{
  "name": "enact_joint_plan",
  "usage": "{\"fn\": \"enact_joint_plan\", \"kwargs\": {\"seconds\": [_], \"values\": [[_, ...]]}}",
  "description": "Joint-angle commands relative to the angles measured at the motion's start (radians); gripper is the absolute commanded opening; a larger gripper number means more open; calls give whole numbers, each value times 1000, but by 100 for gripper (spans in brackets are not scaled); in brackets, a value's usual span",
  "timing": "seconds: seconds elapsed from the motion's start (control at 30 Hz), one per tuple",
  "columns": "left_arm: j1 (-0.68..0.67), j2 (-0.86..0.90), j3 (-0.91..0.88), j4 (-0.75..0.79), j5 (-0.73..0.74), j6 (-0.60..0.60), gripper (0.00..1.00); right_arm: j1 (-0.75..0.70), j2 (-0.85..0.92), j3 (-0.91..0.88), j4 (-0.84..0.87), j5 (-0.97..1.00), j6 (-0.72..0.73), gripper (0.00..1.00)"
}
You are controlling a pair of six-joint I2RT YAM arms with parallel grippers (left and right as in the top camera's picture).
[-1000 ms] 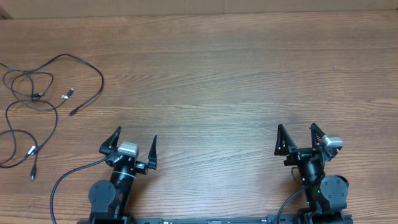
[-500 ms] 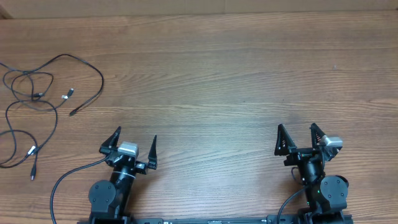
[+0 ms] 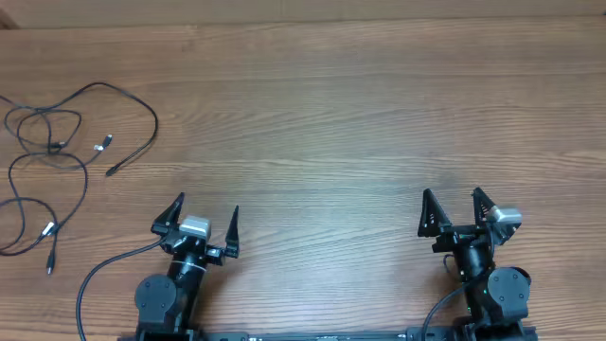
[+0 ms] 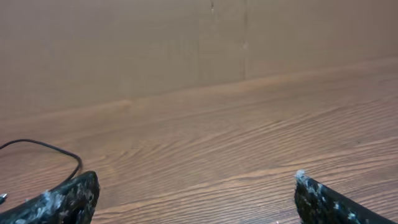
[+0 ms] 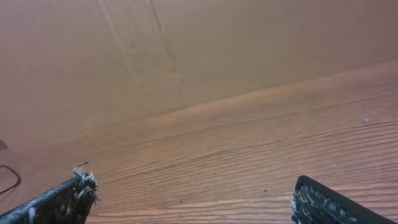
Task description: Untangle cables
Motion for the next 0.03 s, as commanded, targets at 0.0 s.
{"fn": "enact_joint_plan", "kwargs": {"seconds": [0.0], "values": [[1,-11,-5,-1,-11,7,100,-3,-6,-10,6,-5,-1,100]]}}
